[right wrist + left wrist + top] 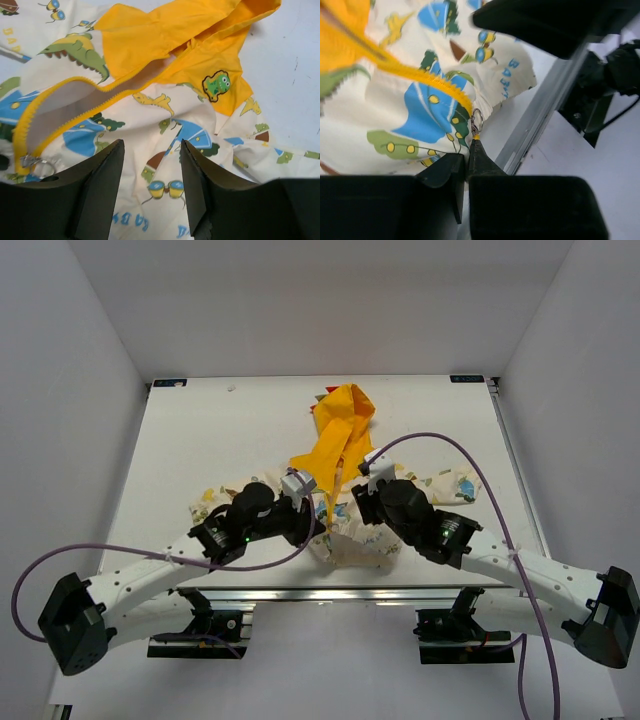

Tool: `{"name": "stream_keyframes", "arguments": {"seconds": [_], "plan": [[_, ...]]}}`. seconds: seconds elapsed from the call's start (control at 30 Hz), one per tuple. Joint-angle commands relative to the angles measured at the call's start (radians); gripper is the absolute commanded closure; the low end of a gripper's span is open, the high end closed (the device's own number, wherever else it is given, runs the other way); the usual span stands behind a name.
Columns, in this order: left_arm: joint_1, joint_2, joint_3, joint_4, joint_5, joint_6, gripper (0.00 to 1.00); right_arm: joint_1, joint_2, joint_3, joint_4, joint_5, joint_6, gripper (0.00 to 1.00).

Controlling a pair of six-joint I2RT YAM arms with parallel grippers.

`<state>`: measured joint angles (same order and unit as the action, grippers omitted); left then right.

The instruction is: Zip up the jacket

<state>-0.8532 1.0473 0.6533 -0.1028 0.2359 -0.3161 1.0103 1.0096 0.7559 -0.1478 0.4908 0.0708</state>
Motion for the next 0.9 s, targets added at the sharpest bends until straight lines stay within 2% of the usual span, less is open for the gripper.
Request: {"name": "stream_keyframes", "arguments": {"seconds": [0.0,0.23,0.4,0.53,0.63,0.77,0.87], "plan": [[-0.004,-0.102,-0.060,0.310,0.144,0.132,1.00,-0.006,0.003,0.042,0.045,-0.009,-0.008,0.46],[-0.004,-0.103,-0.044,0.391,0.148,0.258,1.00,-0.006,0.015,0.028,0.045,-0.247,-0.066,0.46],[-0.004,-0.027,0.022,0.337,0.167,0.304,1.00,-0.006,0.024,0.036,0.050,-0.196,-0.052,0.46],[-0.004,-0.017,0.019,0.347,0.143,0.292,1.00,-0.006,-0.006,0.046,0.051,-0.138,-0.046,0.40],[-0.006,-0.010,0.029,0.333,0.120,0.275,1.00,-0.006,-0.028,0.063,0.024,-0.196,-0.039,0.35],[-0.004,-0.015,0.034,0.322,0.103,0.264,1.00,-0.006,-0.031,0.075,-0.010,-0.274,-0.022,0.33],[-0.004,-0.017,0.037,0.313,0.094,0.256,1.00,-0.006,-0.028,0.109,-0.061,-0.233,0.000,0.30]]}}
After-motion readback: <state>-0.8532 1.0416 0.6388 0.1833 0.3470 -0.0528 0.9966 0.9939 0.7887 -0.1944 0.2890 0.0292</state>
